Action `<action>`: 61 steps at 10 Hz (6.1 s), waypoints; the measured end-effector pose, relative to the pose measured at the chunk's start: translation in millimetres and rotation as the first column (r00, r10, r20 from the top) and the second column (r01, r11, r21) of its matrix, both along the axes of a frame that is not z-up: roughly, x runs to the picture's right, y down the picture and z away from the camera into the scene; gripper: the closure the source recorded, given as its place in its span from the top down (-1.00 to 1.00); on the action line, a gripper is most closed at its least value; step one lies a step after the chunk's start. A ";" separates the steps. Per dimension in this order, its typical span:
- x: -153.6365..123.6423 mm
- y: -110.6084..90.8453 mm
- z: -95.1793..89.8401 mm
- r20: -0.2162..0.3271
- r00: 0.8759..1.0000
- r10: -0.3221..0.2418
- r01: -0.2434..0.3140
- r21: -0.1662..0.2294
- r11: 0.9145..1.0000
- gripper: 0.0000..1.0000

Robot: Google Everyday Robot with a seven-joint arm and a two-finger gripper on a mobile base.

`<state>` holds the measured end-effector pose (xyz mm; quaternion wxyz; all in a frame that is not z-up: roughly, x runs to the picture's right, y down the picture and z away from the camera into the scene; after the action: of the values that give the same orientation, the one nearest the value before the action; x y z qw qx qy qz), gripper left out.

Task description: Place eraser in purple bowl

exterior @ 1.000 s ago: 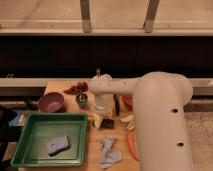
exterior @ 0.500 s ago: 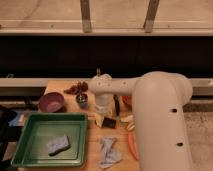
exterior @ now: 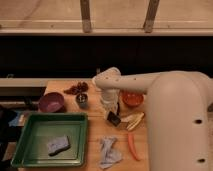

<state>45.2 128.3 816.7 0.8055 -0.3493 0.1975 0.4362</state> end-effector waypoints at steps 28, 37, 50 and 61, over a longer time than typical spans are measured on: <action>-229.3 -194.3 -12.5 0.242 0.961 -0.136 0.050 0.330 0.943 -1.00; -371.9 -128.4 -7.6 0.576 0.797 -0.178 0.056 0.224 0.973 -0.94; -377.1 -122.9 -3.9 0.611 0.778 -0.144 0.062 0.154 0.986 -0.85; -368.2 -114.0 0.9 0.638 0.765 -0.087 0.000 0.134 0.991 0.60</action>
<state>-323.0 14.3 817.6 0.8547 -0.4211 -0.1097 0.2832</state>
